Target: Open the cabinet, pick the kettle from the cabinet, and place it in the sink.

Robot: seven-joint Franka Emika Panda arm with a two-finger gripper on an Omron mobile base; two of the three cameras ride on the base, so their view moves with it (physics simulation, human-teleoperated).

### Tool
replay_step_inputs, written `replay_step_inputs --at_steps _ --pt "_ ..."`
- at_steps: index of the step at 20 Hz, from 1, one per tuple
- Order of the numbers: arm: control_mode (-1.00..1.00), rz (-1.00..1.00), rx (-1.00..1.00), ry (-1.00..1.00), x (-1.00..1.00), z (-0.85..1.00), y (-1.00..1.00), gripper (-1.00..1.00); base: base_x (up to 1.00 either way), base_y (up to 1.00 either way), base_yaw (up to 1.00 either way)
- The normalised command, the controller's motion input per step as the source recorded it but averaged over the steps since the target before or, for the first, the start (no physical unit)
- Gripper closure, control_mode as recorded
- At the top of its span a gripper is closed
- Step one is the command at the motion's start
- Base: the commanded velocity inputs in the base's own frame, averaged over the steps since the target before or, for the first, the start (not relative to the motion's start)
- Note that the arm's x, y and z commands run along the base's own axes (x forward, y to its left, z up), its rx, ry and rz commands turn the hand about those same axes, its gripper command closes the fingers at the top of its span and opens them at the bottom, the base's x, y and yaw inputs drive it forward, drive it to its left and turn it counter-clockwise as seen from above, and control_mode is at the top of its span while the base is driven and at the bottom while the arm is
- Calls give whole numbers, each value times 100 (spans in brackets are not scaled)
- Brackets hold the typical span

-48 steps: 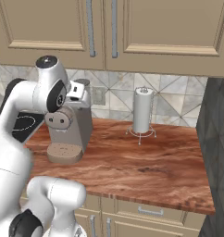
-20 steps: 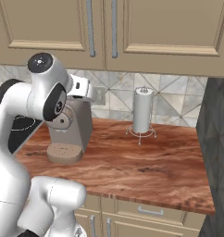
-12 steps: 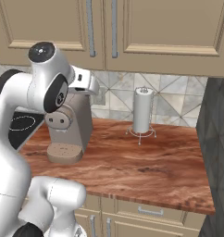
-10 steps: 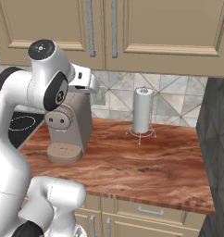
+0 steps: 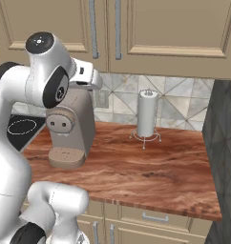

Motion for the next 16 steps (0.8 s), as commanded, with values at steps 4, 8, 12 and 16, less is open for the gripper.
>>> replay_step_inputs --at_steps 4,8,12,16 --pt "-100 -4 0 -1 0 27 0 -100 0 0 0" --pt "-100 -2 0 -5 0 26 0 -100 0 0 0" --pt "-100 -3 0 -18 0 21 0 -100 0 0 0" --pt "-100 -2 0 -29 4 14 0 -100 0 0 0"
